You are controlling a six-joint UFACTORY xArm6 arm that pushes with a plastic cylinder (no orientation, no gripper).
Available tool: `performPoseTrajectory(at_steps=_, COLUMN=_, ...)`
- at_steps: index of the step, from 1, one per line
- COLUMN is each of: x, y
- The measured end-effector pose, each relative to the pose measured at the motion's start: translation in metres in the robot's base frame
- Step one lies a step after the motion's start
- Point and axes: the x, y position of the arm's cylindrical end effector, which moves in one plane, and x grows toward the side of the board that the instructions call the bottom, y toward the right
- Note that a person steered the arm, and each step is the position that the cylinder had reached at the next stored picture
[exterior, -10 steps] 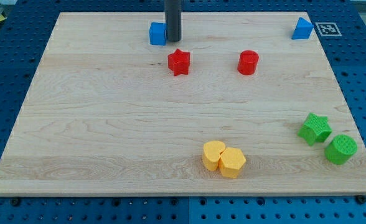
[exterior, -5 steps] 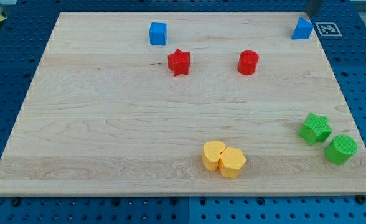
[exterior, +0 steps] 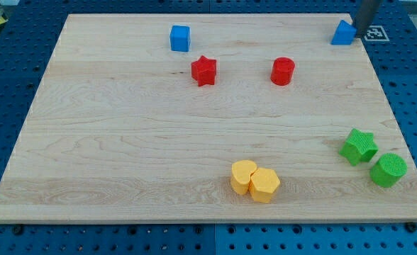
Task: Push the blue triangle towards the top center of the board
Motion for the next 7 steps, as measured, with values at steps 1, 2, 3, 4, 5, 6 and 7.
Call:
performPoseTrajectory(at_steps=1, x=0.000, y=-0.033)
performPoseTrajectory(at_steps=2, x=0.000, y=-0.053)
performPoseTrajectory(at_steps=3, x=0.017, y=-0.054)
performPoseTrajectory(at_steps=4, x=0.040, y=-0.054)
performPoseTrajectory(at_steps=5, x=0.042, y=-0.057)
performPoseTrajectory(at_steps=6, x=0.042, y=-0.061)
performPoseTrajectory(at_steps=7, x=0.042, y=-0.063)
